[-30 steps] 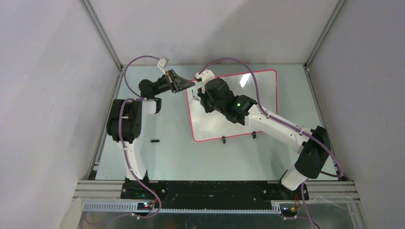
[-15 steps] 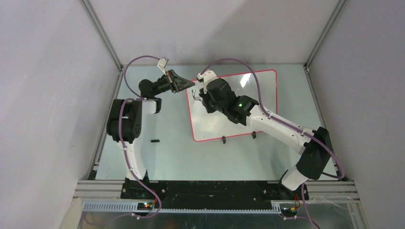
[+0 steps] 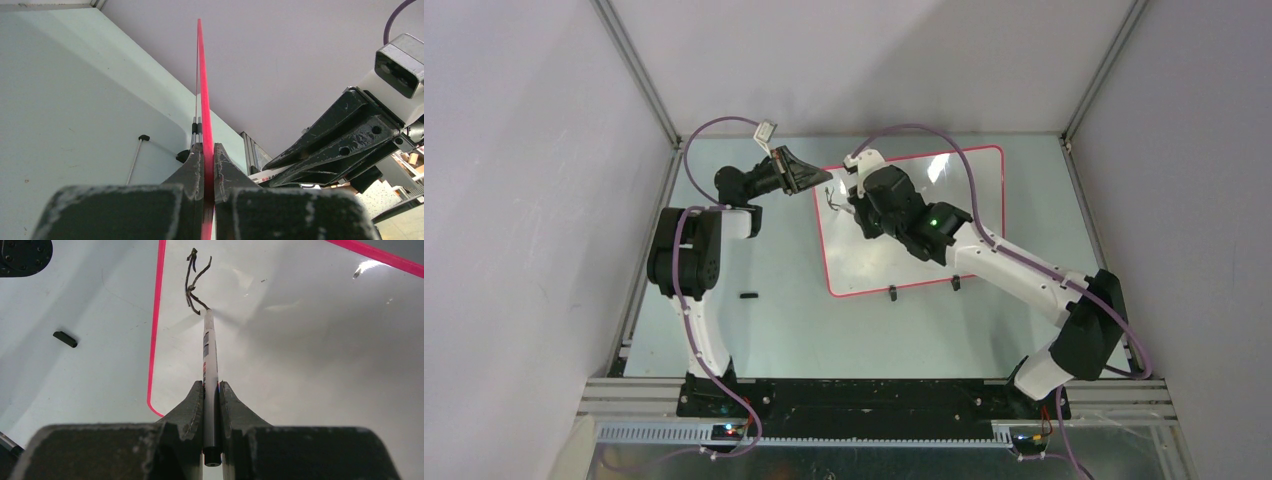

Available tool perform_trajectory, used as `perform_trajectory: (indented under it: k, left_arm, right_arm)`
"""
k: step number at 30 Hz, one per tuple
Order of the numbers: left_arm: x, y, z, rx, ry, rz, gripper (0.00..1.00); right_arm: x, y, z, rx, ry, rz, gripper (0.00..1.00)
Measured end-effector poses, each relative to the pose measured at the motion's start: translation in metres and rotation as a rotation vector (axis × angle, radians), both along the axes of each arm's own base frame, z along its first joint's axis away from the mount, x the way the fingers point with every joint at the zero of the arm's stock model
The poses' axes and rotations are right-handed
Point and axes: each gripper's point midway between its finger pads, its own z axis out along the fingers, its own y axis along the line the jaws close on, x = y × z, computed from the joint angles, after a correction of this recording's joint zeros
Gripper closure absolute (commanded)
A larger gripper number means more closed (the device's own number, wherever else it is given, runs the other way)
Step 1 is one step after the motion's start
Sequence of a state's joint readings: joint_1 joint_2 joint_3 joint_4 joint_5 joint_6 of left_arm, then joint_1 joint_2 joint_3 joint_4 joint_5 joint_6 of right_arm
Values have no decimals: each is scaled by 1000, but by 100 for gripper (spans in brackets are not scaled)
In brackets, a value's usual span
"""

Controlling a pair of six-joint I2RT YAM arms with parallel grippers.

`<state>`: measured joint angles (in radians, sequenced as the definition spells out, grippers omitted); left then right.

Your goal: Write a sentence on the whiteboard

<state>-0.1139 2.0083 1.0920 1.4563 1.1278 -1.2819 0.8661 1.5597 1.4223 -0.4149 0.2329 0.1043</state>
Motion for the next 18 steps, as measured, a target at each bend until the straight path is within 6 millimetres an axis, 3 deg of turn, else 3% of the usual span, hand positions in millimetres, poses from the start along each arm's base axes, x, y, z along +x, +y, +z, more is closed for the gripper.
perform_trajectory:
  k: [11, 18]
  left_arm:
    - [0, 0, 0, 0, -1, 0, 100]
    - [0, 0, 0, 0, -1, 0, 100]
  right_arm:
    - [-1, -4, 5, 5, -11, -8, 100]
    - [-7, -10, 29, 54, -49, -5, 100]
